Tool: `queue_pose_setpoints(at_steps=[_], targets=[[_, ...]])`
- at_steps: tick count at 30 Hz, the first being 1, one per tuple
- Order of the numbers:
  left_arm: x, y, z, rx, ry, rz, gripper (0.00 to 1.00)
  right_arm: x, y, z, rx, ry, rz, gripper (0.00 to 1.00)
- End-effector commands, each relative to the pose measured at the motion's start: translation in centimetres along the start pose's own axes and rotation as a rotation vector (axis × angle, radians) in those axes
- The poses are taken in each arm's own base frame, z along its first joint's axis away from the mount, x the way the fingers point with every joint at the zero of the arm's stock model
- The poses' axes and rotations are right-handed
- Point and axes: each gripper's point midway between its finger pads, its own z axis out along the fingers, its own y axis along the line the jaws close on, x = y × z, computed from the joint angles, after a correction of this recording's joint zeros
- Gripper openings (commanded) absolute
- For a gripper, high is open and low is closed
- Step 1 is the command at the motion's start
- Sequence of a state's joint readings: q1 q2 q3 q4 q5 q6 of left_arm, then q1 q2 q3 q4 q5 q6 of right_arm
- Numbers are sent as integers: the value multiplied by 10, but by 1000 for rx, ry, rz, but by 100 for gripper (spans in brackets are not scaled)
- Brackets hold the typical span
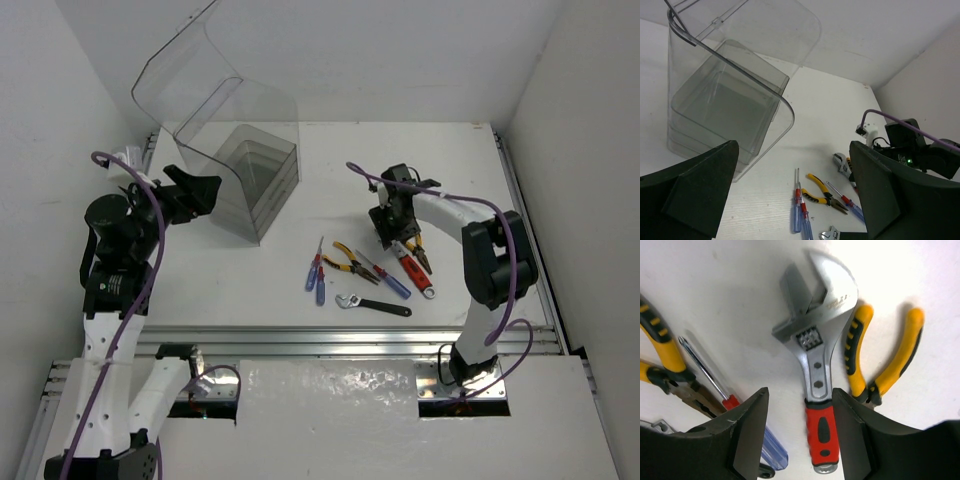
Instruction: Sort the tools into containers
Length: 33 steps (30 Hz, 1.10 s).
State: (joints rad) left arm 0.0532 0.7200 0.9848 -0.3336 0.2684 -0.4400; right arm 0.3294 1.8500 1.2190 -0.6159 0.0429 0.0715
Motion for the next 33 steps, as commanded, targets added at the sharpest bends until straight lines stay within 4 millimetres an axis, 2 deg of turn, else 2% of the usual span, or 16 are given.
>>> queue_pose_setpoints(at_steps=[1, 6, 14, 17, 19, 22, 24, 25, 28, 33], targets=[[-9, -6, -1, 28, -30, 34, 91, -19, -7, -1, -15, -35, -4, 55], [-8, -5, 0, 29, -25, 39, 91, -21, -14, 15, -17, -15, 4, 54], [-7, -4, 0, 26, -26, 40, 91, -18, -12, 25, -36, 5, 15, 50], [-4, -4, 2, 31, -17, 37, 91, -20, -20, 22, 15, -11, 24, 52], [-3, -4, 3, 34, -13, 37, 91, -28, -24, 10, 38, -74, 38, 54], [-1, -2, 3, 30, -11, 37, 91, -35, -19, 3, 10, -94, 37, 55], [1, -1, 4, 28, -3, 33, 91, -29, -18, 7, 0, -43, 26, 55], [1, -2, 4, 32, -1, 32, 91, -18, -16, 18, -8, 15, 20, 55], [1, -3, 3, 36, -4, 33, 91, 1, -11, 36, -29, 87, 22, 54], [3, -7, 3, 59, 9, 27, 92, 15, -5, 45, -41, 140, 15, 53]])
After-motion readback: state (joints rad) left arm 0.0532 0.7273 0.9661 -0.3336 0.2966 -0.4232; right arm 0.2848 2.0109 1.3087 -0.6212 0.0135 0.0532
